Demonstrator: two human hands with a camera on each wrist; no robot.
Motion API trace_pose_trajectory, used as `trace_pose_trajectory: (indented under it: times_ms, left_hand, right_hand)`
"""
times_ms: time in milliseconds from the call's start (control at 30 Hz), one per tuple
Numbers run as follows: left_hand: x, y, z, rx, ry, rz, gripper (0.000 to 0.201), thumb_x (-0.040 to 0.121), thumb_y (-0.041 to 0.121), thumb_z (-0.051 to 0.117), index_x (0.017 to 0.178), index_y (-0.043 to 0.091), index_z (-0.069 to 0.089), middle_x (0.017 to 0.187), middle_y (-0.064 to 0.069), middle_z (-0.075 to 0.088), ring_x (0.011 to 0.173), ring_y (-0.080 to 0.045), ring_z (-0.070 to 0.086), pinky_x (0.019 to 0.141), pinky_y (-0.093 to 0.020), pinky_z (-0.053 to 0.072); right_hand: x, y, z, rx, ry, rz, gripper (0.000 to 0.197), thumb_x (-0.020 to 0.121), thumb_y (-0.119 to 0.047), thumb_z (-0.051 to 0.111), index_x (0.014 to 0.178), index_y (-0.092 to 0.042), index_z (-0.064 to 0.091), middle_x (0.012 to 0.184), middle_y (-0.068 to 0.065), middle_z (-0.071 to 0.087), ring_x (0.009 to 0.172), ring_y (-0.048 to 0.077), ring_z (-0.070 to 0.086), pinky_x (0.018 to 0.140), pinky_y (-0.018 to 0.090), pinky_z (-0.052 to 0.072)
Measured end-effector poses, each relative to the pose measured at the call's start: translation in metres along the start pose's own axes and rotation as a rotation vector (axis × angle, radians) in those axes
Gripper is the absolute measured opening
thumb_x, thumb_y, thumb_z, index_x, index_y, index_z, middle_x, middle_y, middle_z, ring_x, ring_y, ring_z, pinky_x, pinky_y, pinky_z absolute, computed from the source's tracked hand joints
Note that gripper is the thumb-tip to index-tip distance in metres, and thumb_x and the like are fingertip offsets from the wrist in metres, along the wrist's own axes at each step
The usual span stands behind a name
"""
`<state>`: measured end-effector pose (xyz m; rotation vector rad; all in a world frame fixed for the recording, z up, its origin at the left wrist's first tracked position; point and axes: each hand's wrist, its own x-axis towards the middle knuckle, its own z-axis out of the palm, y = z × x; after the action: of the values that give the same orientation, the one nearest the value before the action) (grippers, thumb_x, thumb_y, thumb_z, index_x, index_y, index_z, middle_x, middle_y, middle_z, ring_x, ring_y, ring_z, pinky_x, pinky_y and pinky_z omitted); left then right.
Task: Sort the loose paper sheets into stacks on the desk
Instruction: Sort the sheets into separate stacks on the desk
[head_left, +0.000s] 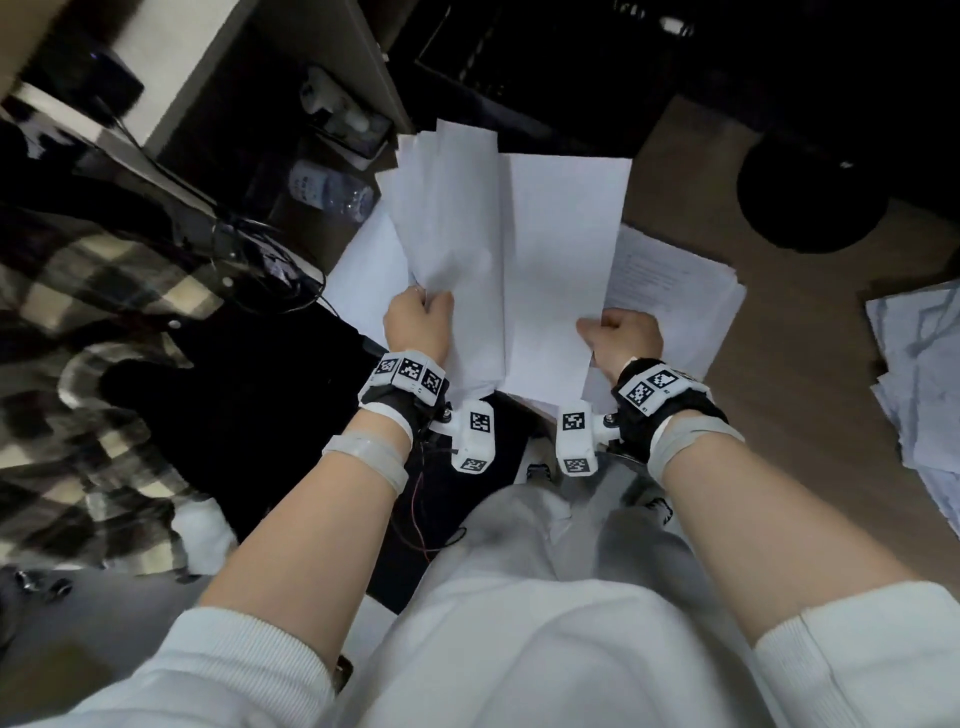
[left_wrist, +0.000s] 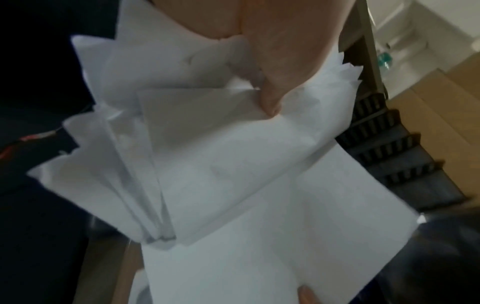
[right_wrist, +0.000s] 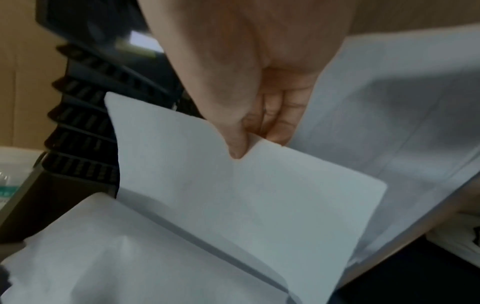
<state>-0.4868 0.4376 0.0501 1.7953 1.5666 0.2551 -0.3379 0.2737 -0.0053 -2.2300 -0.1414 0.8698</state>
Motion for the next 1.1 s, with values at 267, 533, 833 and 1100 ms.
trace_pose_trajectory:
  times_ms: [267, 533, 833, 1100]
  left_hand:
    - [0.033, -0.047, -0.042, -0.094, 0.197, -0.059, 0.046, 0.090, 0.021, 0.063, 0.058, 0.016, 0.030, 0.056, 0.003, 0.036, 0.052, -0.014, 0.032, 0.056, -0.030, 0.027]
    - [0.049, -0.062, -0.035, -0.218, 0.109, -0.139, 0.038, 0.080, 0.031, 0.075, 0.062, 0.010, 0.048, 0.060, 0.002, 0.052, 0.052, -0.011, 0.044, 0.052, -0.023, 0.039]
    - [0.046, -0.020, 0.005, -0.426, -0.123, -0.127, 0.049, 0.092, 0.038, 0.068, 0.057, 0.011, 0.044, 0.057, -0.003, 0.041, 0.053, -0.012, 0.036, 0.053, -0.026, 0.032]
    - [0.041, -0.002, 0.016, -0.727, -0.323, -0.250, 0.042, 0.099, 0.036, 0.058, 0.097, -0.005, 0.068, 0.099, -0.022, 0.072, 0.093, -0.036, 0.070, 0.090, -0.047, 0.054]
  right_hand:
    - [0.027, -0.051, 0.097, 0.028, -0.167, 0.037, 0.025, 0.079, -0.018, 0.054, 0.056, -0.012, 0.045, 0.064, 0.013, 0.052, 0.061, 0.025, 0.051, 0.060, 0.032, 0.044]
    - [0.036, -0.069, 0.111, 0.031, -0.258, 0.048, 0.038, 0.079, -0.037, 0.066, 0.112, -0.017, 0.065, 0.112, 0.007, 0.067, 0.106, 0.027, 0.064, 0.094, 0.036, 0.051]
    - [0.007, -0.088, 0.082, 0.168, -0.485, -0.261, 0.059, 0.080, -0.024, 0.076, 0.135, -0.029, 0.054, 0.115, -0.015, 0.068, 0.097, -0.006, 0.065, 0.083, 0.012, 0.052]
    - [0.014, -0.090, 0.069, 0.169, -0.642, -0.232, 0.088, 0.068, -0.048, 0.085, 0.140, -0.025, 0.040, 0.124, -0.011, 0.063, 0.110, 0.001, 0.063, 0.099, 0.029, 0.050]
